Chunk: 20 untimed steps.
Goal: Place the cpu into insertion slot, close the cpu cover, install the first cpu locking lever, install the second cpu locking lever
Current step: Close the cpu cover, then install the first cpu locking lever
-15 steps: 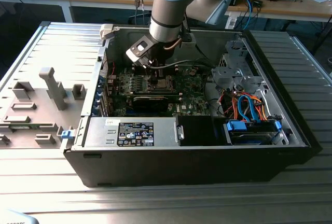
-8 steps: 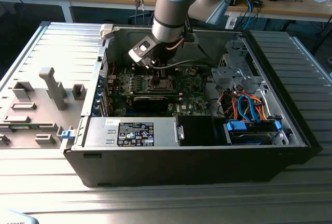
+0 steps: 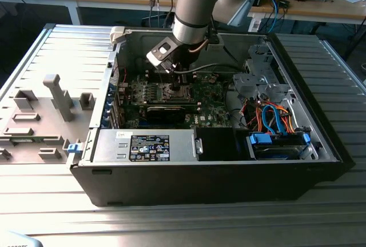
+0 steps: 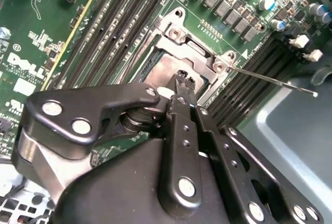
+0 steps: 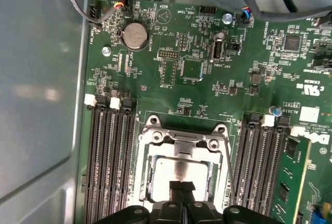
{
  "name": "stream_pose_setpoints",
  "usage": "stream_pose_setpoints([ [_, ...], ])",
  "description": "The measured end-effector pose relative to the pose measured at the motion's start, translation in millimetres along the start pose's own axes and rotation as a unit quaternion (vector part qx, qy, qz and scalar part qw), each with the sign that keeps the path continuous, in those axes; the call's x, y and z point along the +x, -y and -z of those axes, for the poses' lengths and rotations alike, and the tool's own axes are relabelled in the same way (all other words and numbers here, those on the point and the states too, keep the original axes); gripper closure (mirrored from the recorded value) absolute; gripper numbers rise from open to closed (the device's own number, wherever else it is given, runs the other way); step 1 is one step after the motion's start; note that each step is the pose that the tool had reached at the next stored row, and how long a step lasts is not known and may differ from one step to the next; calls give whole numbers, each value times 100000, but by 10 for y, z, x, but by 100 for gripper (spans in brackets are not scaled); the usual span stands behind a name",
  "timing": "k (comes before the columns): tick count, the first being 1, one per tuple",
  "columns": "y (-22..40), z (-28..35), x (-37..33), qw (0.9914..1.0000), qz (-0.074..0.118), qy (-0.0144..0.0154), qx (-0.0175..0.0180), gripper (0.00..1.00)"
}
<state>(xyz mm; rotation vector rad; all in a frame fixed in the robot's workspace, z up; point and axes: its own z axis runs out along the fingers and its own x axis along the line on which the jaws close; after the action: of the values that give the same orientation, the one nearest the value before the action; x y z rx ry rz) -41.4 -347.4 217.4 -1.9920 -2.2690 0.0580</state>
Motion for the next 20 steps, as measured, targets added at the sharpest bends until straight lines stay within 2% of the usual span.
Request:
stream_pose_setpoints([
  [7, 7, 84, 4, 100000, 11, -74, -7, 89],
  [20, 8, 89, 4, 100000, 22, -148, -12, 89],
])
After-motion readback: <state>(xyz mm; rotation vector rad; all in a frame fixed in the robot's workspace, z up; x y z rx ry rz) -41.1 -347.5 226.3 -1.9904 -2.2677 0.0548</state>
